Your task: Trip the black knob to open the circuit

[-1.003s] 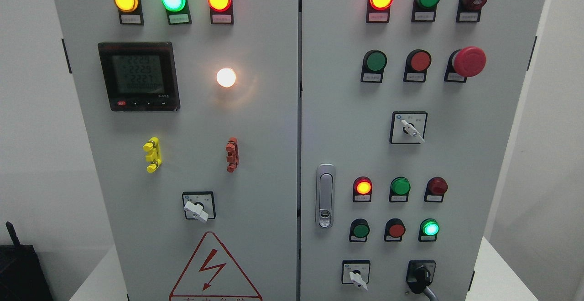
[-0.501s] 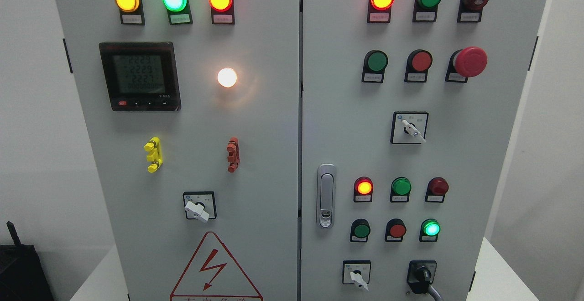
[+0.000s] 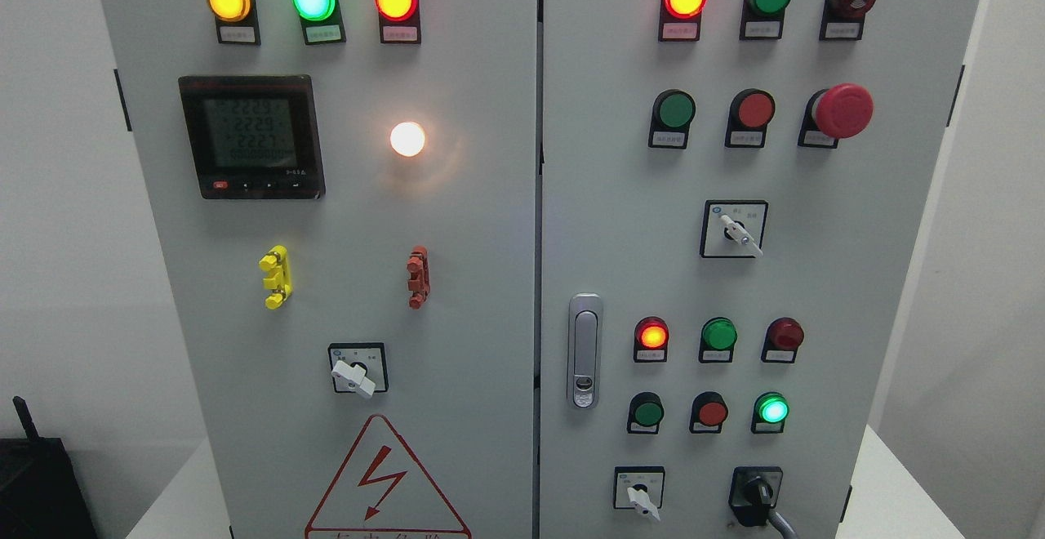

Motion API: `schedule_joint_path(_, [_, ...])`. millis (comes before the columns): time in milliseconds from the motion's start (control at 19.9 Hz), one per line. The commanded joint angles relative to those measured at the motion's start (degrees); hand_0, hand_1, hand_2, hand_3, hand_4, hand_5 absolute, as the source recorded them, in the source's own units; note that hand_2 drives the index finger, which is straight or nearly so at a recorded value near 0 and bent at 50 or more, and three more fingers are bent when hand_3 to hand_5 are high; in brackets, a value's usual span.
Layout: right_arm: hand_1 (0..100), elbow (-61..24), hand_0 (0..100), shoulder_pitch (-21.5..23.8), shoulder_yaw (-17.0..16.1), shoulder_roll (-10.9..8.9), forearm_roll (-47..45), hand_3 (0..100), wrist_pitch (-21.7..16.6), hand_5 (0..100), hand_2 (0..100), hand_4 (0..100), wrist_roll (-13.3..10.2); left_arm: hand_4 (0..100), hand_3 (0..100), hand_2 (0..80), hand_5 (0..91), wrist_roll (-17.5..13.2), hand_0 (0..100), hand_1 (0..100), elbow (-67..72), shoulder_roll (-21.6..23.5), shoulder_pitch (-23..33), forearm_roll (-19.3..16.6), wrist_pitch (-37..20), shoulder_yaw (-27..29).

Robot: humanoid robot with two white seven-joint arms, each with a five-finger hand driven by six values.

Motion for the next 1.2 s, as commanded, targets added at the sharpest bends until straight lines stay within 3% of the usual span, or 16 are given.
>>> schedule_joint_path(0, [0, -0.6, 0, 0.3, -0.4, -0.03, 0.1, 100, 0.1, 98, 4, 100, -0.3, 0, 0, 0.0, 0.0, 0.0, 12, 39, -1.4, 0.0, 0.0, 0.0, 0.0, 0.0])
schedule_joint_path(451, [0, -5.9, 0, 5.5, -0.2, 0.32, 0.1, 100, -0.3, 97, 4, 100, -0.3, 0, 0, 0.0, 0.0, 0.0, 12, 39, -1.4, 0.0, 0.0, 0.0, 0.0, 0.0])
schedule_joint_path(652, [0, -10.1, 0, 10.0, 0.0, 0.5, 0.1, 100, -0.5, 91, 2, 96, 0.0, 0, 0, 0.0, 0.0, 0.0, 12, 39, -1.4, 0.0, 0.0, 0.0, 0.0, 0.0])
schedule_joint_path(802, [0, -12.5, 0, 13.2, 0.3, 0.59, 0.1, 100, -1.1, 80, 2, 88, 0.2, 0, 0, 0.0, 0.0, 0.0, 12, 39, -1.4, 0.0, 0.0, 0.0, 0.0, 0.0])
schedule_joint_path(903, [0, -13.4, 0, 14.8, 0.3, 0.59, 0.1, 92, -1.5, 69, 2, 77, 0.3, 0, 0, 0.0, 0.0, 0.0, 12, 39, -1.4, 0.0, 0.0, 0.0, 0.0, 0.0])
schedule_joint_path(953, [0, -14.0, 0, 15.4, 0.3, 0.67, 0.1, 83, -1.6, 60, 2, 67, 0.7, 0, 0, 0.0, 0.0, 0.0, 12, 39, -1.4, 0.0, 0.0, 0.0, 0.0, 0.0])
schedule_joint_path(1053, [0, -14.2, 0, 15.9, 0.2, 0.68, 0.1, 59, -2.0, 42, 1, 47, 1.9, 0, 0, 0.0, 0.0, 0.0, 12, 39, -1.4, 0.0, 0.0, 0.0, 0.0, 0.0])
schedule_joint_path(1103, [0, -14.5, 0, 16.0, 0.2, 0.76, 0.1, 42, -2.0, 31, 1, 32, 2.1, 0, 0, 0.0, 0.0, 0.0, 12, 39, -1.4, 0.0, 0.0, 0.0, 0.0, 0.0])
schedule_joint_path(1153, [0, -14.7, 0, 16.3, 0.2, 0.85, 0.1, 34, -2.0, 25, 0, 24, 2.2, 0, 0, 0.0, 0.0, 0.0, 12, 39, -1.4, 0.0, 0.0, 0.0, 0.0, 0.0])
